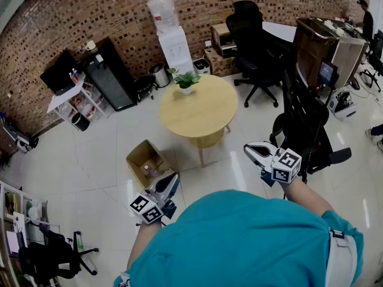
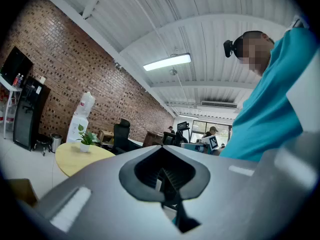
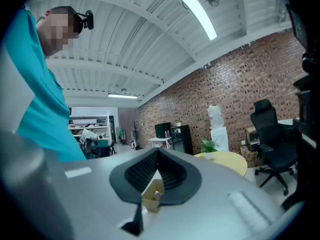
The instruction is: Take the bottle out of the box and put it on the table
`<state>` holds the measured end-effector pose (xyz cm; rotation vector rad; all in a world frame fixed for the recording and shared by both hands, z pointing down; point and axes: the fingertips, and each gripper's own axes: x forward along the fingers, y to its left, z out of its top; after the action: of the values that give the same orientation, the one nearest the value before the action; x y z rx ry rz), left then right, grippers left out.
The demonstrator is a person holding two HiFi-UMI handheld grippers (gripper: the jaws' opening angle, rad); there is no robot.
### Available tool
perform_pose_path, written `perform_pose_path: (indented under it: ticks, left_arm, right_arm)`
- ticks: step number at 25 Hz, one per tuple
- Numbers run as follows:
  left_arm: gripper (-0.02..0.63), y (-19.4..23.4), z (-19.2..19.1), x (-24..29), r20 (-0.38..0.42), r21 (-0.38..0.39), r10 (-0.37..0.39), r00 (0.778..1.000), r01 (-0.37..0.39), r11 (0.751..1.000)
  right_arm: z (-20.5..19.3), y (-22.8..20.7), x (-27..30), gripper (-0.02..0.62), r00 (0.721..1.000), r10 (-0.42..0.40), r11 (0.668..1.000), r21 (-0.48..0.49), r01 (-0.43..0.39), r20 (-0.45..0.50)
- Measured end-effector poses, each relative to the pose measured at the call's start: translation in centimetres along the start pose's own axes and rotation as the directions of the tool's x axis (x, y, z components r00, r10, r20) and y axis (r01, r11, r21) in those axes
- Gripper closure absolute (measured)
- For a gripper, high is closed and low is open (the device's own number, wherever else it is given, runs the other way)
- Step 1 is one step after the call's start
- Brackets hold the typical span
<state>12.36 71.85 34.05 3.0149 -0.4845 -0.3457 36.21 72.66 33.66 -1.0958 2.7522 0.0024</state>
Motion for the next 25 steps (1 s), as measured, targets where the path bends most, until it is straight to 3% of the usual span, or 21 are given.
perform_pose_path:
  ticks: [7, 18, 25]
  left_arm:
    - [0.606, -1.1, -0.6, 1.7, -0.001, 0.003, 0.004, 1.0, -0.004, 1.0]
    - [0.606, -2.9, -3.2, 4.1, -0.001, -0.029, 0.069, 0.998, -0.069, 0.997]
    - [0.606, -2.3, -6.9, 6.2, -0.016, -0.037, 0.11, 0.994, -0.111, 0.993]
  right_arm:
    - [0.0, -1.0, -1.5, 0.594, 1.0, 0.006, 1.0, 0.014, -0.007, 0.01]
    - [-1.3, -2.6, -2.9, 0.594, 0.996, 0.085, 0.996, -0.001, -0.085, -0.01]
    - [-3.6, -6.2, -3.0, 0.594, 0.991, 0.134, 0.991, 0.017, -0.134, -0.015]
